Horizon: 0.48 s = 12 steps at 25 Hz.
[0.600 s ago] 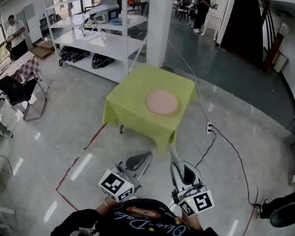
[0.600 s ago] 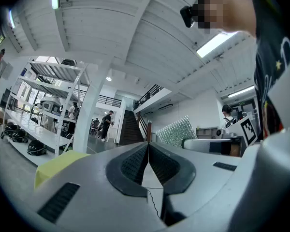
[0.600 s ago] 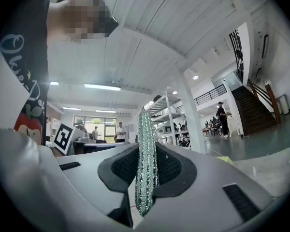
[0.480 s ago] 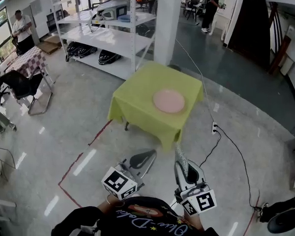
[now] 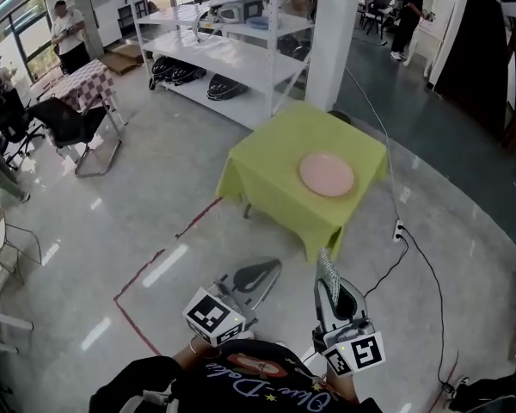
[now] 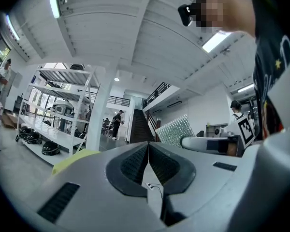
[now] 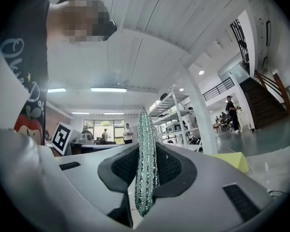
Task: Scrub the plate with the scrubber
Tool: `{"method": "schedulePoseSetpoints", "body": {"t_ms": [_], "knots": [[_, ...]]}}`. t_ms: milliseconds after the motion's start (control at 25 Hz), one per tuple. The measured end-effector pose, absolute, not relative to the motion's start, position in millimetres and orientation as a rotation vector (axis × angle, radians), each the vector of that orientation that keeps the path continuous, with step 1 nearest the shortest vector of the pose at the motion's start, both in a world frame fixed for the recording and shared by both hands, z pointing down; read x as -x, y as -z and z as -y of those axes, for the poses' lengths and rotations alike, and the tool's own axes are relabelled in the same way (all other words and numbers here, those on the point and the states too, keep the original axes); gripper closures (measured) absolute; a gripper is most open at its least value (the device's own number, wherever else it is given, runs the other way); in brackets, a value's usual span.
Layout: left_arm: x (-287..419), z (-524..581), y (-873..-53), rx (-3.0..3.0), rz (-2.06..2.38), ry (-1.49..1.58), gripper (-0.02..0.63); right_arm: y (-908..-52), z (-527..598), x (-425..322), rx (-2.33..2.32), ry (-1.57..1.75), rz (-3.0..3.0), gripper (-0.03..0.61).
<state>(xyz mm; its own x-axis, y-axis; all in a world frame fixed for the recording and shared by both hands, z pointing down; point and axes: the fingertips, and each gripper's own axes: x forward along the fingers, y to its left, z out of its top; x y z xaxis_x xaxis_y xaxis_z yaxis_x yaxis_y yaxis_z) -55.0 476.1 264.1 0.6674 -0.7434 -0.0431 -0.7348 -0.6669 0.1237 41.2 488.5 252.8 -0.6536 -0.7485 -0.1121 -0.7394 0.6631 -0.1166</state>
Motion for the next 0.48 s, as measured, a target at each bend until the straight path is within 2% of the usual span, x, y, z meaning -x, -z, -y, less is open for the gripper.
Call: {"method": "schedulePoseSetpoints", "body": {"t_ms": [480], "knots": [[63.7,-483.9,-265.5,-2.705,1.351,0.135,0.607,-257.1,-478.6,-43.4,1.109,0.170,-2.732,0.518]]}}
